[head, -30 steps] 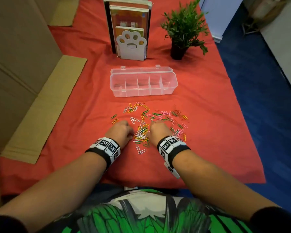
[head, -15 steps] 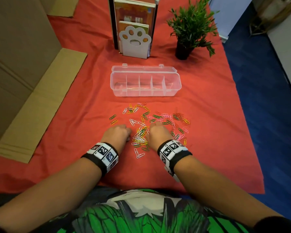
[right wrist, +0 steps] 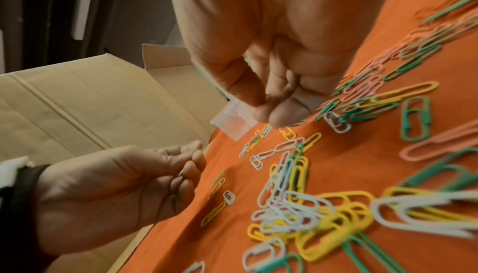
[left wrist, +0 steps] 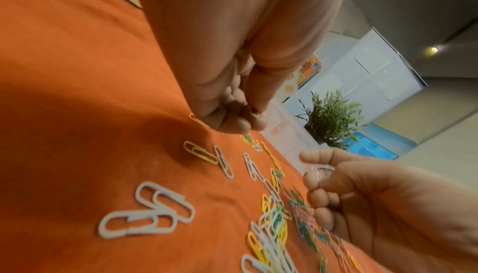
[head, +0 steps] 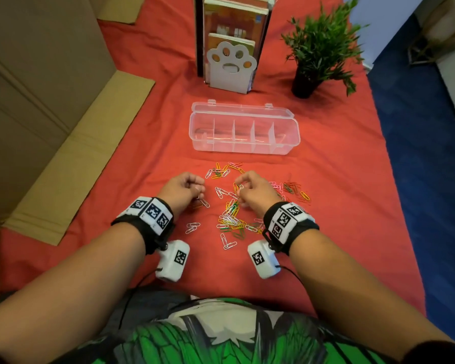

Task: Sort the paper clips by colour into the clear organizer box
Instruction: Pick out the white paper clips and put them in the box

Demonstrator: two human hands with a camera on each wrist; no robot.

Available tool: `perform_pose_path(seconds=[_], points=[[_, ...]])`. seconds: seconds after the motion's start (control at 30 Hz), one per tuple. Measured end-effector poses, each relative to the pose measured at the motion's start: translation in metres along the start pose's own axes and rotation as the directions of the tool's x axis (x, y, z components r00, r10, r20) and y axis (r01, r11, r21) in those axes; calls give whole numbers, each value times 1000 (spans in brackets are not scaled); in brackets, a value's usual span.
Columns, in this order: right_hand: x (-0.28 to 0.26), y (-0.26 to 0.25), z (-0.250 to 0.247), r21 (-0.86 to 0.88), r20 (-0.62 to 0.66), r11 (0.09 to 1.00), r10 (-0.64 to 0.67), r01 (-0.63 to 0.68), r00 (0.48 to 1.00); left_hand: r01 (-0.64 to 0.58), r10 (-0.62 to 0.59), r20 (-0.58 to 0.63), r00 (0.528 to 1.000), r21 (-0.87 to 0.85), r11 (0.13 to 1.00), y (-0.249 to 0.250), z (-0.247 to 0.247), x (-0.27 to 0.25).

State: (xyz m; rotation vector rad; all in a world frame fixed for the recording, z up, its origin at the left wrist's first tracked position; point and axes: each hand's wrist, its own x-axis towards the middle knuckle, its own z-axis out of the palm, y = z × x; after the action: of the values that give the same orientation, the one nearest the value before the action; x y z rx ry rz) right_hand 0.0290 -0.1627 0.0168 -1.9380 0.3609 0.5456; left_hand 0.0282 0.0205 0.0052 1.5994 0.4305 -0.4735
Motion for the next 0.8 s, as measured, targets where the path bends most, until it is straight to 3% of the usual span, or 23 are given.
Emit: perform_pose_path(seconds=[0.07, 0.13, 0.2, 0.23, 0.27, 0.33, 0.4, 0.47, 0.57, 0.67, 0.73, 0.8], points=[[6, -7, 5, -37, 42, 999, 24, -23, 999, 72, -71, 12, 997, -57, 996, 9, -1, 4], [16, -10, 12, -225, 10, 974, -27, 29, 1000, 106, -106, 7, 994, -74, 992, 16, -3, 11], [23, -11, 22, -483, -5, 871, -107, 91, 994, 98, -98, -28, 995, 13, 995, 22, -2, 20], [27, -11, 27, -586, 2, 800, -154, 126, 988, 75, -68, -49, 996, 146, 986, 25, 0, 24], [28, -10, 32, -672, 18, 724, -198, 158, 980, 27, -3, -73, 997, 332, 943, 27, 1, 29], [26, -9, 44, -782, 43, 585, -293, 215, 955, -75, 174, -83, 981, 666, 743, 29, 4, 37], [23, -8, 51, -837, 91, 472, -380, 278, 921, -128, 277, -45, 960, 808, 576, 27, 8, 45], [20, -5, 53, -857, 115, 425, -392, 290, 913, -155, 326, -4, 945, 874, 461, 26, 13, 52], [18, 1, 47, -869, 116, 411, -369, 274, 922, -158, 339, 22, 941, 912, 379, 24, 19, 58], [18, 2, 37, -851, 175, 419, -342, 317, 923, -168, 319, 43, 947, 911, 376, 21, 21, 64], [23, 2, 30, -791, 178, 516, -319, 328, 931, -164, 289, 50, 956, 907, 387, 19, 20, 67], [32, 0, 22, -647, 79, 726, -238, 231, 968, -152, 264, 43, 963, 900, 408, 18, 19, 68]])
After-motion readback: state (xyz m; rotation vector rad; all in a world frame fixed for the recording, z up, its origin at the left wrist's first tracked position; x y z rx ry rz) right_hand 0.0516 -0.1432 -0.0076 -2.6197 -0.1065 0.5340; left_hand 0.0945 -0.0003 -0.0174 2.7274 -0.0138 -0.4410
